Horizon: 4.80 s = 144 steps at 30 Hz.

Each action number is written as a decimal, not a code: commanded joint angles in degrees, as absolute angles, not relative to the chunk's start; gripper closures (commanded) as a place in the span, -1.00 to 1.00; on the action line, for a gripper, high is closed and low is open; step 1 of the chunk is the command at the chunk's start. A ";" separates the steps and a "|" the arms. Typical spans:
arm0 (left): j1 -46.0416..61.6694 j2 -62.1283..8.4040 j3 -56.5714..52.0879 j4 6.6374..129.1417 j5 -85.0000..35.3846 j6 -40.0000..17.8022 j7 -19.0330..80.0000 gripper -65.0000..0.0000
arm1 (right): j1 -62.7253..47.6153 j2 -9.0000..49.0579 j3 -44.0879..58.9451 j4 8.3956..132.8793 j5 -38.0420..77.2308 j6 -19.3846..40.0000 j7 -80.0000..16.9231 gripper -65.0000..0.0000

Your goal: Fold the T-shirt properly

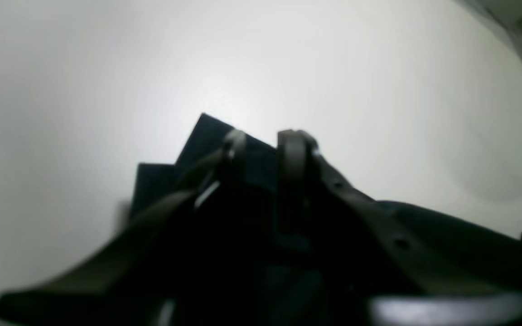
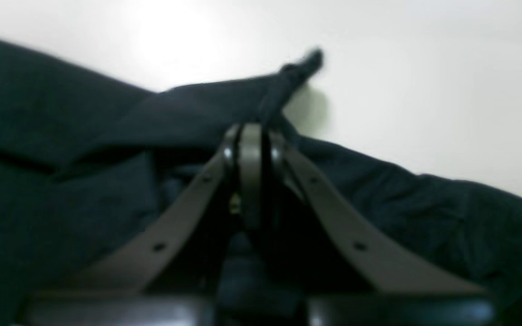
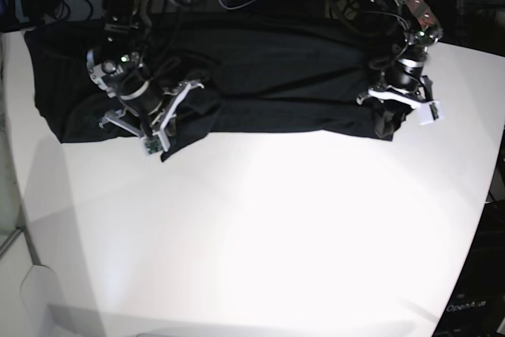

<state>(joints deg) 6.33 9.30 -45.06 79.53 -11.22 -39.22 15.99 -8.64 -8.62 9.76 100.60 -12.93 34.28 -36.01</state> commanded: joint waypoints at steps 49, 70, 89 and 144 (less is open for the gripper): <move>5.32 8.13 -44.70 78.37 -12.44 -40.00 14.29 0.61 | -19.21 -9.00 -9.19 101.58 16.92 33.36 -34.68 0.61; 5.85 8.13 -45.23 78.90 -12.53 -40.00 14.29 0.61 | -15.43 2.24 -2.59 98.33 16.66 28.62 -34.68 0.91; 6.29 7.69 -51.47 81.27 -12.53 -40.00 14.73 0.61 | -11.30 6.11 0.22 85.85 16.66 22.64 -34.07 0.92; 7.25 -7.08 -46.11 99.91 -12.53 -40.00 58.07 0.61 | -6.29 5.67 -1.54 73.54 16.66 22.46 -28.88 0.92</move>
